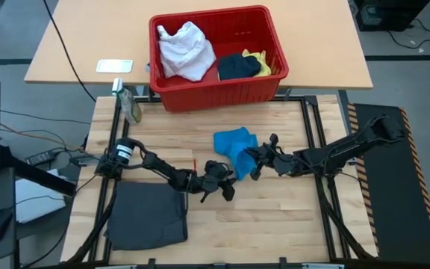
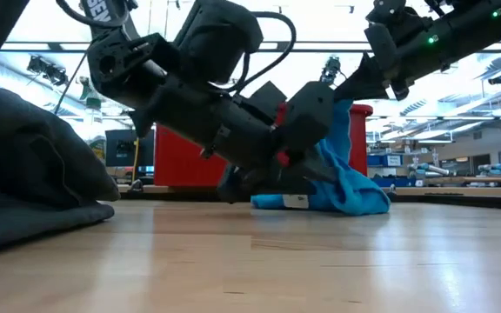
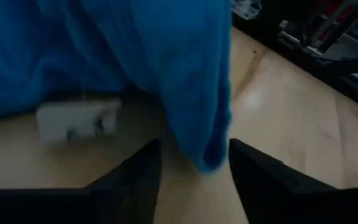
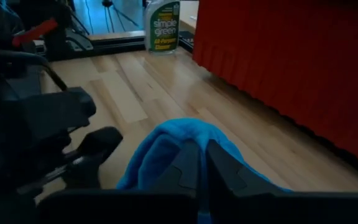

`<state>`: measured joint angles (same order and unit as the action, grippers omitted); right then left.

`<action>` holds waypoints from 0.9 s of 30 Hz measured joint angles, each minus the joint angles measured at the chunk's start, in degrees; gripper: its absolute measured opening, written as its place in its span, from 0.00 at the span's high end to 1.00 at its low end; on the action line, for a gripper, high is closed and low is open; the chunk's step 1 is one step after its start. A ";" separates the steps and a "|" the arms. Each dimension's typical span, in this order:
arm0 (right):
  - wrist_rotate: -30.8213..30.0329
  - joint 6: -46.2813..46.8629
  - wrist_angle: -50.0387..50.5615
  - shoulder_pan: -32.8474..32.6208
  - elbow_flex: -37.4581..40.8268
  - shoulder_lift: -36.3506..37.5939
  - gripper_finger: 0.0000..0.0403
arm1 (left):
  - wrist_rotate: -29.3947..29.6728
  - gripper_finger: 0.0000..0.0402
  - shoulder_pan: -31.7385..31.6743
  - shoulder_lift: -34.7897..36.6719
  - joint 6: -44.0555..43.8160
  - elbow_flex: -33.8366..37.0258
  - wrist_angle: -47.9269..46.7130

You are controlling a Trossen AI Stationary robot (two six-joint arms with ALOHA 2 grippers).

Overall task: Fold laundry
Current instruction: Fold the light blue shorts

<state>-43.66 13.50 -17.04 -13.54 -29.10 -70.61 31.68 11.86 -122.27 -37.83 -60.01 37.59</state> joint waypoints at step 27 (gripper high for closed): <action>0.23 -11.55 12.29 -3.70 0.00 2.22 0.96 | 0.15 0.98 0.04 0.09 8.69 -8.70 -22.45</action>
<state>-43.43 1.94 -4.75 -17.24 -29.10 -68.39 31.83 11.89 -122.17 -29.14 -68.71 15.14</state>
